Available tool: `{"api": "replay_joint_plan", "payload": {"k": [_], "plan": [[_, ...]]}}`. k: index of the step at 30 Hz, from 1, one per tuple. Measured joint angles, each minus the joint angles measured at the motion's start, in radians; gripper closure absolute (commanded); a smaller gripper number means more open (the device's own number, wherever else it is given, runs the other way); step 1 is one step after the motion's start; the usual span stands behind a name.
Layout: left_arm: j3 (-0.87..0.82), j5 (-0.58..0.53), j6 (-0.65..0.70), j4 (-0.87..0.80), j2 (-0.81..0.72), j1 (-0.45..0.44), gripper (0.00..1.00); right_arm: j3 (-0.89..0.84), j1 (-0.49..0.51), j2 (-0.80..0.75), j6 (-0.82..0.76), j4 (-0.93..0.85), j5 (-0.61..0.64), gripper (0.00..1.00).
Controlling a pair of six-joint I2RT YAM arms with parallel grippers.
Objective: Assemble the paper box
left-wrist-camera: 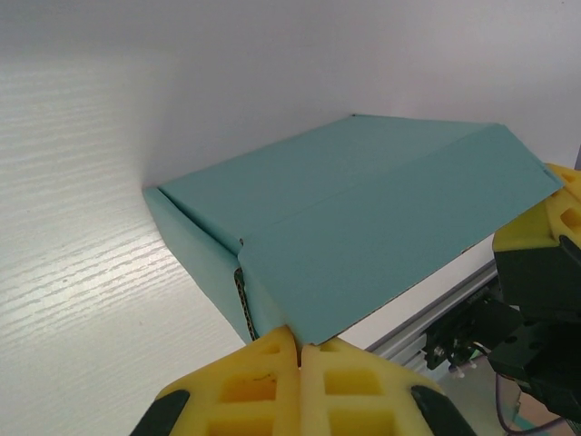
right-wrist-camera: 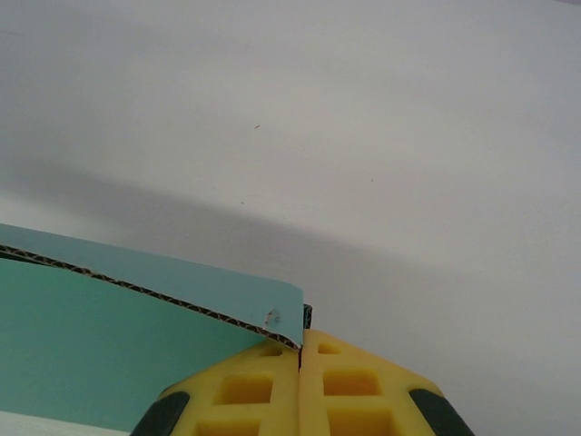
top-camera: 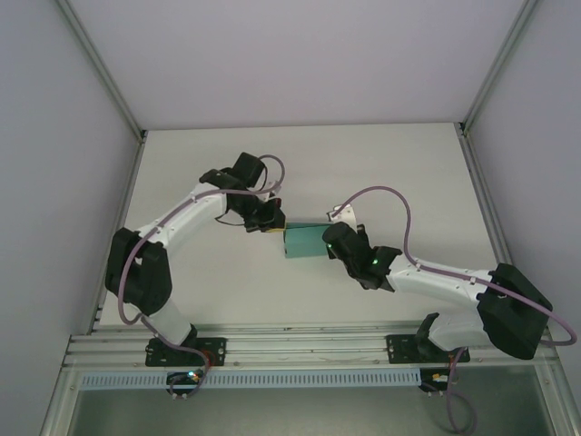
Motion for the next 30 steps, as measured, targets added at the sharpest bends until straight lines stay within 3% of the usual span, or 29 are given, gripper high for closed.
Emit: {"api": "replay_joint_plan", "payload": {"k": [10, 14, 20, 24, 26, 30], "plan": [[-0.057, -0.059, 0.027, 0.024, 0.0, -0.039, 1.0, -0.068, 0.002, -0.015, -0.016, 0.09, -0.012, 1.0], [-0.103, -0.087, 0.031, 0.042, -0.026, -0.07, 1.0, -0.154, 0.007, -0.077, -0.039, 0.174, -0.05, 0.94], [-0.13, -0.132, 0.035, 0.09, -0.047, -0.081, 1.0, -0.227, 0.007, -0.155, -0.078, 0.22, -0.106, 0.69], [-0.13, -0.167, 0.045, 0.108, -0.051, -0.089, 1.0, -0.228, 0.004, -0.201, -0.087, 0.174, -0.148, 0.41], [-0.131, -0.174, 0.045, 0.12, -0.051, -0.095, 1.0, -0.225, -0.004, -0.226, -0.088, 0.15, -0.189, 0.32], [-0.134, -0.18, 0.049, 0.134, -0.05, -0.104, 1.0, -0.209, -0.052, -0.286, -0.083, 0.112, -0.27, 0.25]]}}
